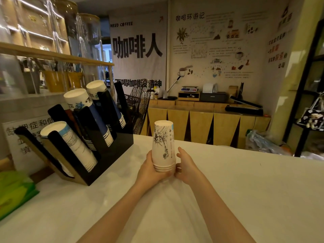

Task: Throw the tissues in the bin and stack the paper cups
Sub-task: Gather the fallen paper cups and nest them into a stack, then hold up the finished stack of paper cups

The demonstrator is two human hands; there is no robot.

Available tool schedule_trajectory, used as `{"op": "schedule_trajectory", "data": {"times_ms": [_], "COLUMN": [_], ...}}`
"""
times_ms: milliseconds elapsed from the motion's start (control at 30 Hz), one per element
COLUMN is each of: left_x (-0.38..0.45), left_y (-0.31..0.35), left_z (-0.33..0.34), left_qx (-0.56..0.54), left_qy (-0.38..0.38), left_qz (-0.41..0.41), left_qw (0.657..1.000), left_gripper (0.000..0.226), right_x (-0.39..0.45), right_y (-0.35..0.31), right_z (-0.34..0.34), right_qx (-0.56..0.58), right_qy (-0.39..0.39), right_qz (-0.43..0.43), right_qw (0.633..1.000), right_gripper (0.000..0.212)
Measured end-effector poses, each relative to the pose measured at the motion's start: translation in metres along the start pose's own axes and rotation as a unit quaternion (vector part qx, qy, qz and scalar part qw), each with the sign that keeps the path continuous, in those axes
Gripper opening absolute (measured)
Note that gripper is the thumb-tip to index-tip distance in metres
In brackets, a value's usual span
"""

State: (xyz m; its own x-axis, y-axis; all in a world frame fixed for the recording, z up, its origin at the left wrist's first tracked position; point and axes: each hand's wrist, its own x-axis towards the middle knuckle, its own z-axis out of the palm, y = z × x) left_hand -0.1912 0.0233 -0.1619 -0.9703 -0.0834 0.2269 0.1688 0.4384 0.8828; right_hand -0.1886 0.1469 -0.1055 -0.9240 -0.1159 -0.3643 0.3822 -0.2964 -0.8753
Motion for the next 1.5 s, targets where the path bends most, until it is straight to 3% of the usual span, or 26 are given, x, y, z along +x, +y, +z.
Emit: {"op": "schedule_trajectory", "data": {"times_ms": [233,433,733,967,1133,1333,1500], "left_x": [0.0,-0.003,-0.027,-0.05,-0.058,-0.055,-0.053], "left_y": [0.006,0.03,0.07,0.091,0.081,0.057,0.044], "left_z": [-0.009,-0.057,-0.158,-0.235,-0.275,-0.291,-0.294], "left_qx": [-0.018,0.05,0.226,0.209,0.156,0.098,0.073], "left_qy": [0.022,0.063,0.165,0.255,0.276,0.24,0.213], "left_qz": [0.011,0.074,0.209,0.266,0.219,0.072,0.005], "left_qw": [1.0,0.994,0.937,0.906,0.923,0.963,0.974], "left_gripper": [0.094,0.088,0.094,0.089,0.086,0.095,0.07], "right_x": [-0.002,-0.006,-0.054,-0.081,-0.088,-0.076,-0.075], "right_y": [0.003,0.001,-0.007,-0.027,-0.027,-0.015,0.001], "right_z": [0.005,0.028,0.102,0.176,0.221,0.245,0.248], "right_qx": [-0.023,0.009,0.112,0.076,0.019,-0.06,-0.128], "right_qy": [0.01,-0.052,-0.189,-0.252,-0.282,-0.272,-0.269], "right_qz": [-0.015,-0.061,-0.103,-0.154,-0.175,-0.192,-0.175], "right_qw": [1.0,0.997,0.97,0.952,0.943,0.941,0.938], "right_gripper": [0.048,0.036,0.048,0.051,0.052,0.057,0.059]}}
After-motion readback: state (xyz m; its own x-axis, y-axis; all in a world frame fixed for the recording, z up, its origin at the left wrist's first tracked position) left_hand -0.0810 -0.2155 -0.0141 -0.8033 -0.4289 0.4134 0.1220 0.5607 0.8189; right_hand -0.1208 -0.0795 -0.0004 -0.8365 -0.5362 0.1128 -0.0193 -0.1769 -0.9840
